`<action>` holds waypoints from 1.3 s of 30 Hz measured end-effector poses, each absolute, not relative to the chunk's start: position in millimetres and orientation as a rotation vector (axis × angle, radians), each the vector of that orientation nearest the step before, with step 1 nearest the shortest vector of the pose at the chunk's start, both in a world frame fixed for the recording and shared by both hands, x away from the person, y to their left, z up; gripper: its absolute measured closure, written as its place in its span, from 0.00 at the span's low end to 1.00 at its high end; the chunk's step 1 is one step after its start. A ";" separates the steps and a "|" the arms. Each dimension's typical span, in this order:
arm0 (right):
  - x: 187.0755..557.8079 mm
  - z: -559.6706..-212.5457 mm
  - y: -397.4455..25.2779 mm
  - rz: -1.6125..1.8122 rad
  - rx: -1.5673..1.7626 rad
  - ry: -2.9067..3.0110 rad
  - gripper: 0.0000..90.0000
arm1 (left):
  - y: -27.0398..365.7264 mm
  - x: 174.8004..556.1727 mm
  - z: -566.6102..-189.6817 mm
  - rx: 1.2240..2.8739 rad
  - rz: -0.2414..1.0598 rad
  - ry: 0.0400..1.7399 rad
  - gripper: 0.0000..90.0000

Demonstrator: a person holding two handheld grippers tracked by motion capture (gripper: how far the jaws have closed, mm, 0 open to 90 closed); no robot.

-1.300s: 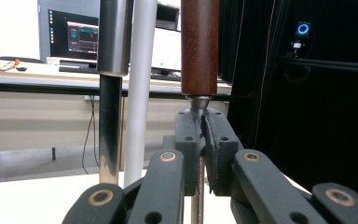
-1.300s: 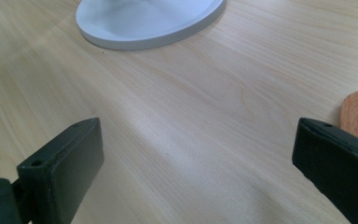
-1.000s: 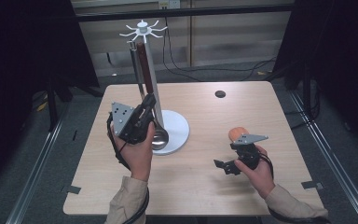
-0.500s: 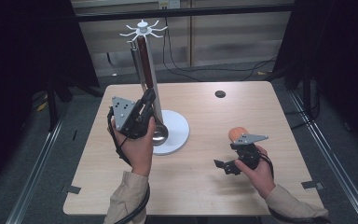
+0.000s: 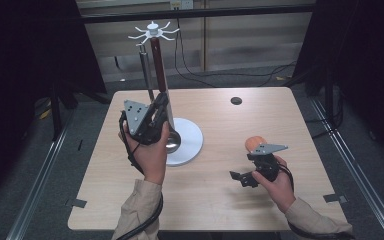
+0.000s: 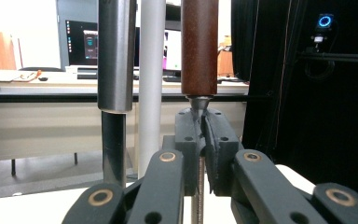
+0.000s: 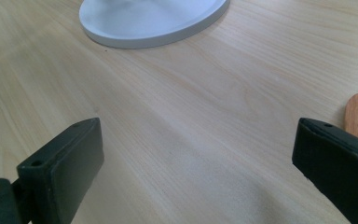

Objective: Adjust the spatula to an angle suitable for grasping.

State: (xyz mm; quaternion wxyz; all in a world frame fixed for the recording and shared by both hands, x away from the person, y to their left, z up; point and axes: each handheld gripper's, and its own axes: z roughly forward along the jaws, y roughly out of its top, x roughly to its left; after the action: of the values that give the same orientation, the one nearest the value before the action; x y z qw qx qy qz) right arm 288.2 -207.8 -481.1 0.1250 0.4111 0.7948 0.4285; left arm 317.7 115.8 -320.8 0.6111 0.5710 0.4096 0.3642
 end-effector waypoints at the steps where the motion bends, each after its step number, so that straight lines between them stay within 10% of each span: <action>1: 288.2 -481.1 -207.8 1.249 1.199 2.317 0.02 | 115.5 318.2 -320.8 1.318 0.841 0.945 0.95; 39: 288.2 -481.9 -208.7 1.252 1.198 2.329 0.02 | 111.0 334.2 -327.0 1.300 0.857 0.954 0.92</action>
State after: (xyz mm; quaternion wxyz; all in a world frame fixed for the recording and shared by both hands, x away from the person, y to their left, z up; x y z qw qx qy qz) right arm 288.2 -208.7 -481.9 0.1190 0.4096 0.7967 0.4281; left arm 334.2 111.0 -327.0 0.6113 0.5634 0.4135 0.3713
